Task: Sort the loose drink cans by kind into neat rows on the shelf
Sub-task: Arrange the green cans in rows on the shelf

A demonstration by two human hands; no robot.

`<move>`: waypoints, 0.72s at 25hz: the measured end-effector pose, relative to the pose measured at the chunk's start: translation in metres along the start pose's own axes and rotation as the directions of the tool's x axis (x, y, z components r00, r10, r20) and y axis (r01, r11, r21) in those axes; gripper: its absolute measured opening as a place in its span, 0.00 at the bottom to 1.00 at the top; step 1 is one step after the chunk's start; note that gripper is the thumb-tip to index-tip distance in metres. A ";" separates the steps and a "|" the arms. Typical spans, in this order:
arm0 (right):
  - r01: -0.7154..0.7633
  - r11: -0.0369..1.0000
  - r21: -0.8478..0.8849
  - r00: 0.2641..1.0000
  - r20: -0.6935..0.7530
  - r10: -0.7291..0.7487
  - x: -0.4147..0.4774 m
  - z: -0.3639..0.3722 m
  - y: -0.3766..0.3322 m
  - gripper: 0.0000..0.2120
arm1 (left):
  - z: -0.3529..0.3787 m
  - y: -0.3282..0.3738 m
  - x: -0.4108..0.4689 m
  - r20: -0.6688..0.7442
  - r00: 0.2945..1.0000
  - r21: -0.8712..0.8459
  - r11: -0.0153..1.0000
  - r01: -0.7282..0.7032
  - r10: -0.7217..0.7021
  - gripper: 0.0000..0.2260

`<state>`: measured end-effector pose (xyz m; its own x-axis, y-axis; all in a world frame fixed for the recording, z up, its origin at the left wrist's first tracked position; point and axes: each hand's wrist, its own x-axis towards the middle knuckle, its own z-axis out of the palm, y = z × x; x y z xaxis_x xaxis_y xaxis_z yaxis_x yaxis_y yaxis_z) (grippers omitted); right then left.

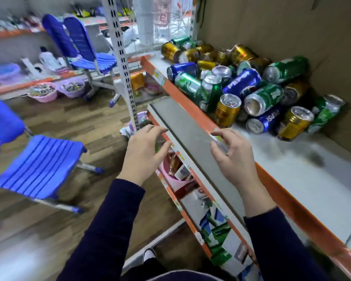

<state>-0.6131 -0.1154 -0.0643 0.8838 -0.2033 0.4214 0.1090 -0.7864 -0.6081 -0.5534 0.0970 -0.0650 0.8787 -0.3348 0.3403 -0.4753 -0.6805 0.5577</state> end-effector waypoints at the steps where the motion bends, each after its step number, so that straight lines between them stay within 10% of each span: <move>1: 0.003 1.000 -0.003 1.000 -0.008 -0.003 0.012 0.011 -0.008 0.09 | -0.007 -0.011 0.011 0.007 1.000 -0.002 1.000 -0.012 0.012 0.13; 18: -0.136 0.983 -0.122 0.980 -0.165 0.115 0.344 0.093 -0.020 0.10 | -0.006 -0.137 0.290 0.054 0.989 -0.030 0.990 -0.137 0.139 0.14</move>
<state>-0.2692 -0.1153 0.0298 0.8035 -0.3860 0.4533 -0.0685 -0.8163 -0.5735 -0.2340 0.0971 -0.0380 0.8053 -0.4607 0.3732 -0.5926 -0.6079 0.5284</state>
